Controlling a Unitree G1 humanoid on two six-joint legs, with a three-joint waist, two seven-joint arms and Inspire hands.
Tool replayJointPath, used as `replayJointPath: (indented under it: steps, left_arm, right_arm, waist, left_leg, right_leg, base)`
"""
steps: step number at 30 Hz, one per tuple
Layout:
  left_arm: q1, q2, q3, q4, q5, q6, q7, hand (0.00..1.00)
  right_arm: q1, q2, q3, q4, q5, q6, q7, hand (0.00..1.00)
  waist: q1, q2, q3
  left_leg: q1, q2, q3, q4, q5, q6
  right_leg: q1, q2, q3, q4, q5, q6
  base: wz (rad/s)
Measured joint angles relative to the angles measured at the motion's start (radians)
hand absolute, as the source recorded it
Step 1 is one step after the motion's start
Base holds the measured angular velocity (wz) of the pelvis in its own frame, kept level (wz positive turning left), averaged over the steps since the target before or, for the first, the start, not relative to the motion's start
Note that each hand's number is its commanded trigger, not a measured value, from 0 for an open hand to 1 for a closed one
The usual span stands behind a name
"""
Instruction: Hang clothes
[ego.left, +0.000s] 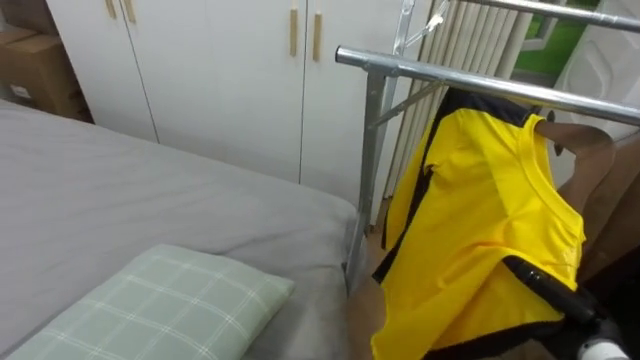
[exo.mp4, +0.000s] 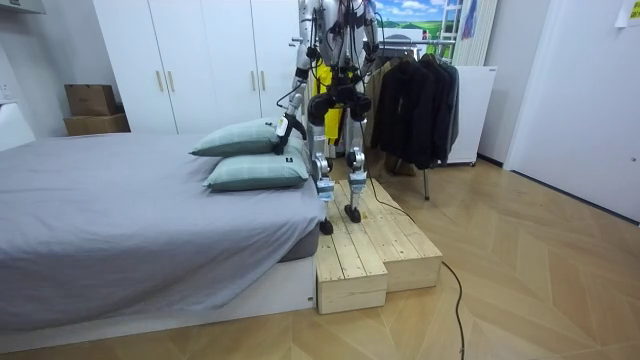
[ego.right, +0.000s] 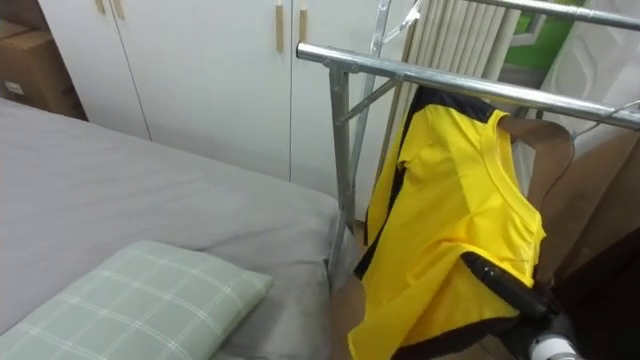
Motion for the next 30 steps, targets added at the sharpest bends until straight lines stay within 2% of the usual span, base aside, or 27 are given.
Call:
replayJointPath:
  steps: [5, 10, 14, 17, 21, 30]
  left_arm:
    - [0.0, -0.001, -0.026, 0.0, -0.01, -0.001, 0.019, 0.0]
    - [-0.001, -0.001, -0.023, 0.0, -0.014, -0.001, 0.035, 0.0]
    - [0.007, -0.002, -0.02, 0.001, -0.033, -0.002, 0.043, 0.0]
    - [0.017, -0.002, -0.015, 0.006, -0.025, -0.004, 0.052, 0.0]
    - [0.026, -0.001, -0.008, 0.012, -0.026, -0.013, 0.067, 0.0]
    - [0.038, -0.001, 0.006, 0.013, -0.029, -0.02, 0.082, 0.0]
  right_arm:
    - [0.013, 0.0, 0.0, -0.011, 0.019, 0.004, 0.027, 0.0]
    - [0.032, 0.001, -0.015, -0.01, 0.014, 0.004, 0.031, 0.0]
    - [0.036, 0.006, -0.025, -0.012, -0.039, -0.001, 0.029, 0.0]
    - [0.037, 0.009, -0.057, 0.032, -0.169, -0.028, 0.024, 0.0]
    - [0.04, 0.008, -0.099, 0.093, -0.284, -0.074, 0.013, 0.0]
    - [0.057, 0.016, -0.111, 0.087, -0.416, -0.141, -0.059, 0.0]
  waist:
    - [0.0, 0.001, -0.0001]
    - [-0.002, 0.0, -0.001]
    - [-0.018, -0.004, -0.0035]
    - [-0.026, -0.012, -0.0073]
    - [-0.029, -0.027, -0.0062]
    - [-0.059, -0.034, -0.002]
  left_leg:
    - [0.0, -0.005, -0.001, 0.0, 0.0, 0.0]
    - [0.0, -0.006, -0.002, -0.001, 0.0, 0.0]
    - [0.004, -0.005, -0.004, -0.001, 0.0, 0.0]
    - [0.013, -0.005, -0.004, -0.001, 0.0, 0.0]
    - [0.016, -0.004, 0.005, -0.003, 0.0, 0.0]
    - [0.016, -0.004, 0.008, -0.003, 0.0, 0.0]
  right_leg:
    - [0.002, -0.007, -0.007, 0.0, -0.004, 0.003]
    - [0.001, -0.007, -0.007, 0.001, -0.006, 0.003]
    - [0.009, -0.008, -0.012, -0.002, -0.007, 0.002]
    - [0.017, -0.009, -0.015, 0.0, -0.013, 0.002]
    - [0.016, -0.009, -0.003, 0.0, -0.017, 0.0]
    - [0.012, -0.008, 0.012, 0.0, -0.028, 0.001]
  base:
    - [0.02]
    - [0.0]
    - [0.01]
    - [0.02]
    - [-0.06]
    - [-0.01]
